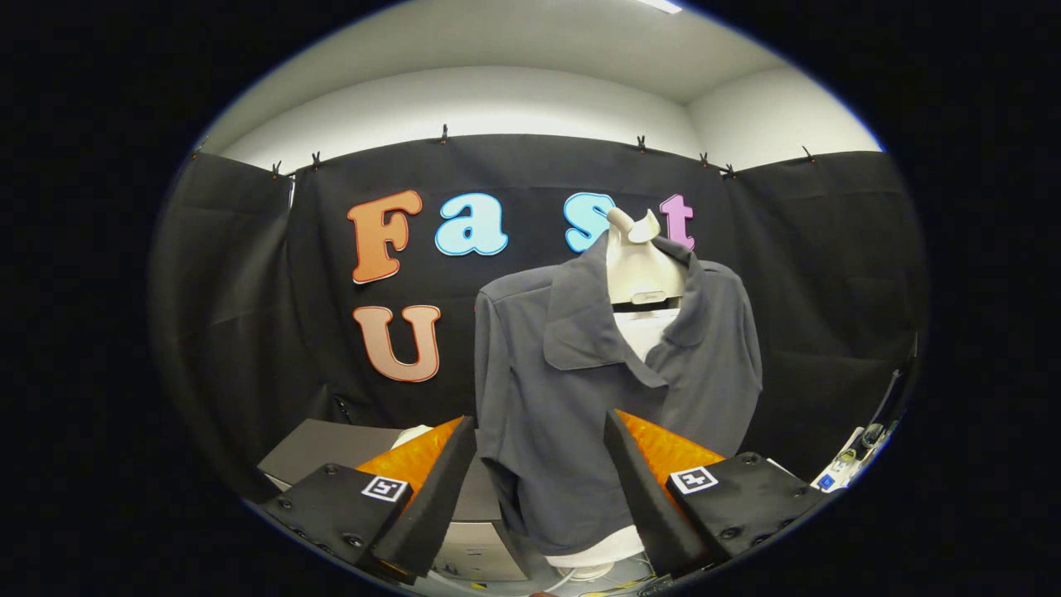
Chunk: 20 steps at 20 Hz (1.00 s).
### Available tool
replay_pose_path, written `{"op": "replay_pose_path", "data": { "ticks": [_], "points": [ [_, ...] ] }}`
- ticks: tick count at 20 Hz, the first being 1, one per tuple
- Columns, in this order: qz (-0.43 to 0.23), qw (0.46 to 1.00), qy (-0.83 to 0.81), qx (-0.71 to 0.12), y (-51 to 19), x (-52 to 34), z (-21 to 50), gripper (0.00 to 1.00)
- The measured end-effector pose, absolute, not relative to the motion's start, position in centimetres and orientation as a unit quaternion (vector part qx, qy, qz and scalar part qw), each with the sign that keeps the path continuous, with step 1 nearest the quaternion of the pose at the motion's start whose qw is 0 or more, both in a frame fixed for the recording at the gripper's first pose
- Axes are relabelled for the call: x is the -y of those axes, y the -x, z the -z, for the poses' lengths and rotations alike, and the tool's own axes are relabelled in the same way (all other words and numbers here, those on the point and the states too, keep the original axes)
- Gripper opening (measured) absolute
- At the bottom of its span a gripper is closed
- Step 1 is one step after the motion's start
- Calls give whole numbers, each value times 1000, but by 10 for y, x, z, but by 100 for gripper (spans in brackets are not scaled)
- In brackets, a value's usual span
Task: Iron the clothes twice with a garment steamer, once on the left side and once on the right side.
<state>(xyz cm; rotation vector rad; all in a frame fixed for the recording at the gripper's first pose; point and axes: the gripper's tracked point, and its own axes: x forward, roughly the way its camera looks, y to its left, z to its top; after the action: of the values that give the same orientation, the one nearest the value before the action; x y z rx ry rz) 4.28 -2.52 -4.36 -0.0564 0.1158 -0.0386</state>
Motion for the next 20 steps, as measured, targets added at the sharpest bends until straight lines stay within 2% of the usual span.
{"op": "replay_pose_path", "data": {
  "ticks": [13, 20],
  "points": [
    [-64, 991, 11, -113, -80, -85, 77, 99],
    [-92, 976, 36, -195, -121, -165, 135, 98]
  ]
}}
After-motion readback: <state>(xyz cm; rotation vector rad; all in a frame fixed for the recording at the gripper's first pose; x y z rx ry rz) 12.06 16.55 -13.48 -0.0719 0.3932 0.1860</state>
